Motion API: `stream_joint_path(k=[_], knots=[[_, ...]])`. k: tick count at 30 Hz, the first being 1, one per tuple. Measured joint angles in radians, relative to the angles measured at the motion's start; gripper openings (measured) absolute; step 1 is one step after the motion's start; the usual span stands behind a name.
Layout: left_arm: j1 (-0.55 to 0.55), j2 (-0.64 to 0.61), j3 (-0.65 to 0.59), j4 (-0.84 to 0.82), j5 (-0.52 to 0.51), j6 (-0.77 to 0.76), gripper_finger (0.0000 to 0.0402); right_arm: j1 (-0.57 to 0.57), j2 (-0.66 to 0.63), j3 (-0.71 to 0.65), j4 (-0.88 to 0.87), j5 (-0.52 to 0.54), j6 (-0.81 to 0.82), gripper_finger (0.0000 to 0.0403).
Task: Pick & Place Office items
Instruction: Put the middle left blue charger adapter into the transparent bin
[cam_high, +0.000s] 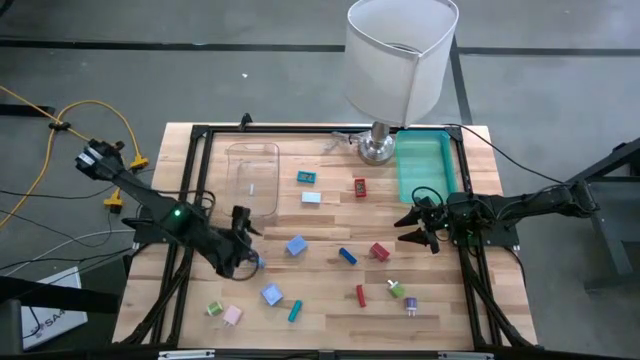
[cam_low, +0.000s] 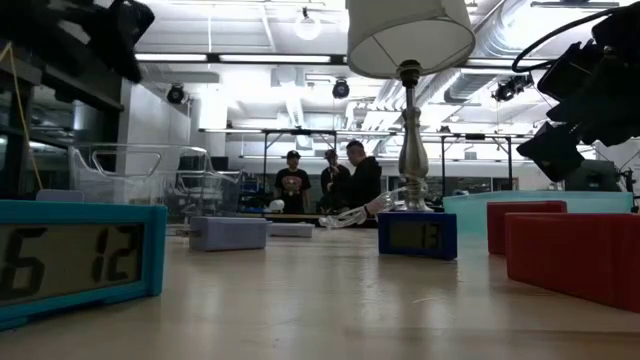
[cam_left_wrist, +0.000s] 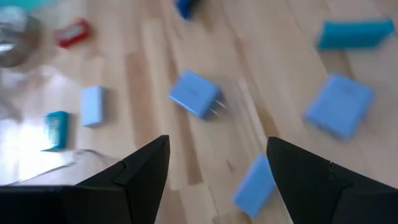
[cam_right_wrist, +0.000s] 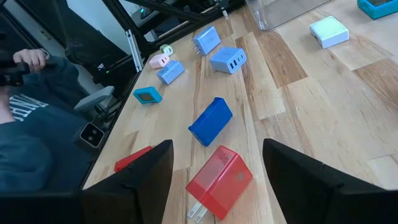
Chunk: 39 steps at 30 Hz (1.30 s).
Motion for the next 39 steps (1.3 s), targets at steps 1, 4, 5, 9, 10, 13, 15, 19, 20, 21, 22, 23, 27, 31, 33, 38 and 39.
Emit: stream_joint_path(k=[1, 4, 5, 9, 10, 13, 15, 19, 20, 21, 22, 23, 27, 31, 33, 38, 39], knots=[[-0.002, 0.012, 0.0, -0.006, 0.015, 0.009, 0.026, 0.0, 0.0, 0.0, 0.0, 0.0, 0.0, 0.0235], [0.003, 0.04, 0.001, -0.021, 0.094, 0.037, 0.026, 0.0, 0.0, 0.0, 0.0, 0.0, 0.0, 0.0235], [0.009, 0.046, 0.001, -0.019, 0.126, 0.042, 0.026, 0.0, 0.0, 0.0, 0.0, 0.0, 0.0, 0.0235], [0.052, 0.061, 0.001, -0.051, 0.278, 0.056, 0.026, 0.0, 0.0, 0.0, 0.0, 0.0, 0.0, 0.0235], [0.067, 0.062, 0.001, -0.067, 0.306, 0.07, 0.026, 0.0, 0.0, 0.0, 0.0, 0.0, 0.0, 0.0235], [0.112, 0.064, 0.001, -0.102, 0.355, 0.116, 0.026, 0.0, 0.0, 0.0, 0.0, 0.0, 0.0, 0.0235], [0.14, 0.064, 0.001, -0.108, 0.378, 0.142, 0.026, 0.0, 0.0, 0.0, 0.0, 0.0, 0.0, 0.0235], [0.178, 0.087, 0.001, -0.111, 0.383, 0.216, 0.026, 0.0, 0.0, 0.0, 0.0, 0.0, 0.0, 0.0235], [0.183, 0.098, 0.001, -0.109, 0.385, 0.228, 0.026, 0.0, 0.0, 0.0, 0.0, 0.0, 0.0, 0.0235], [0.186, 0.112, 0.001, -0.11, 0.389, 0.236, 0.026, 0.0, 0.0, 0.0, 0.0, 0.0, 0.0, 0.0235], [0.185, 0.128, 0.001, -0.111, 0.393, 0.241, 0.026, 0.0, 0.0, 0.0, 0.0, 0.0, 0.0, 0.0235], [0.185, 0.143, 0.001, -0.109, 0.397, 0.241, 0.026, 0.0, 0.0, 0.0, 0.0, 0.0, 0.0, 0.0235], [0.185, 0.201, 0.001, -0.099, 0.397, 0.245, 0.026, 0.0, 0.0, 0.0, 0.0, 0.0, 0.0, 0.0235], [0.185, 0.259, 0.001, -0.065, 0.396, 0.246, 0.026, 0.0, 0.0, 0.0, 0.0, 0.0, 0.0, 0.0235], [0.185, 0.287, 0.001, -0.052, 0.397, 0.246, 0.026, 0.0, 0.0, 0.0, 0.0, 0.0, 0.0, 0.0235], [0.185, 0.332, 0.001, -0.024, 0.396, 0.246, 0.026, 0.0, 0.0, 0.0, 0.0, 0.0, 0.0, 0.0235], [0.185, 0.339, 0.001, -0.024, 0.395, 0.245, 0.026, 0.0, 0.0, 0.0, 0.0, 0.0, 0.0, 0.0235]])
